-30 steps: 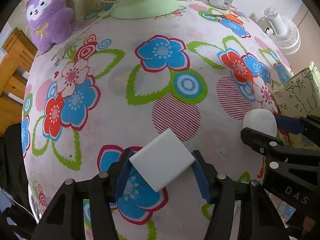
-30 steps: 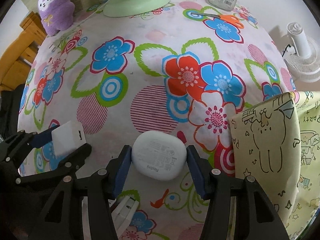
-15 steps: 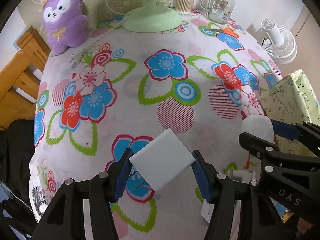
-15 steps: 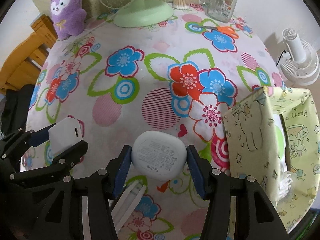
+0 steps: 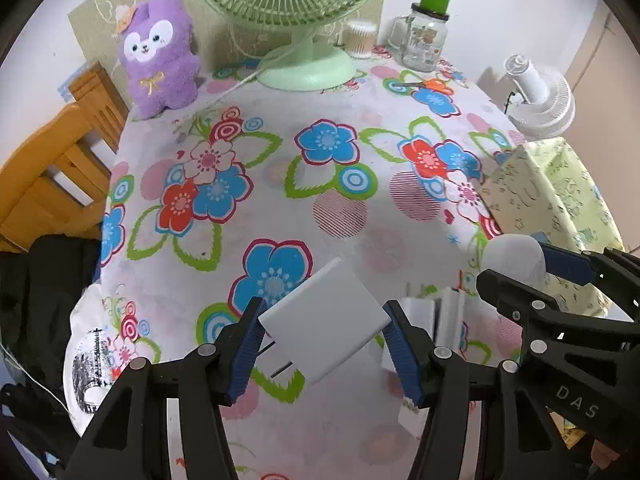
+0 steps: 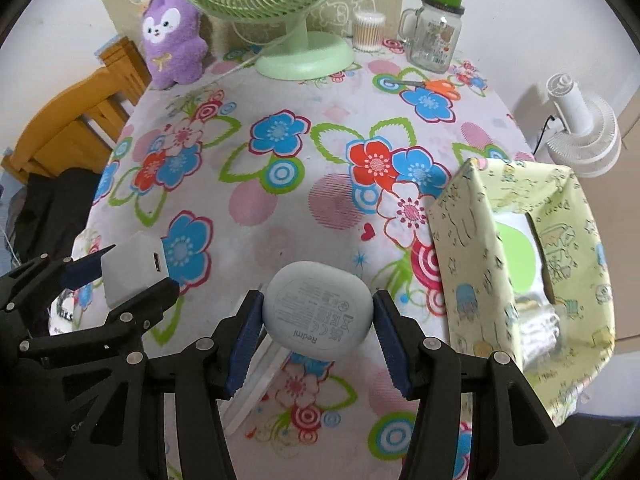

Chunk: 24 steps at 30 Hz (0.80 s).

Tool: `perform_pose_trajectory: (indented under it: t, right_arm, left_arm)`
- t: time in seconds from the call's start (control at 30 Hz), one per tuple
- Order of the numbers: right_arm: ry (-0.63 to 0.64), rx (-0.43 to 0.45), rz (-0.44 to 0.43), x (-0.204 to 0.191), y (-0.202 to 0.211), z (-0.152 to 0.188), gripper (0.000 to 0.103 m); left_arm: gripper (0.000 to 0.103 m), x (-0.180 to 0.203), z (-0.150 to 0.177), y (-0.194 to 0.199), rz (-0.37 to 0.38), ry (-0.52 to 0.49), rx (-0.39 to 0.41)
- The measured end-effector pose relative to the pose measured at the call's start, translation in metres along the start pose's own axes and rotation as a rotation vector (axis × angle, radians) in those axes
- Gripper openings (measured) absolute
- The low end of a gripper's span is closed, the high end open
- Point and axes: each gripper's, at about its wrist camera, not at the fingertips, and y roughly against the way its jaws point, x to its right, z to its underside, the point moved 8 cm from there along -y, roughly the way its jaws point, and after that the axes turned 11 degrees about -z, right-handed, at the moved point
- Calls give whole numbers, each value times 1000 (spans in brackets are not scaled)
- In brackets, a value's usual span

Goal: Organize rigid objects
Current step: 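Carry the charger plug with left while right carries the earbud case to the basket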

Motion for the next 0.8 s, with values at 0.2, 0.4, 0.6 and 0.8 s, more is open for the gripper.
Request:
perform_pose_trajectory:
  t: [0.2, 0.4, 0.6, 0.8]
  right_arm:
    - [-6, 35, 10, -6, 24, 20, 58]
    - [-20, 66, 27, -4, 48, 39, 58]
    - [-23, 101, 33, 5, 67, 45, 58]
    - [4, 129, 33, 19, 81, 44, 58]
  left_arm:
    - [61, 7, 14, 25, -7, -34, 33]
    - [61, 18, 24, 43, 19, -53, 52]
    - [61, 34, 23, 60, 14, -63, 78]
    - [61, 49, 19, 69, -6, -70, 95]
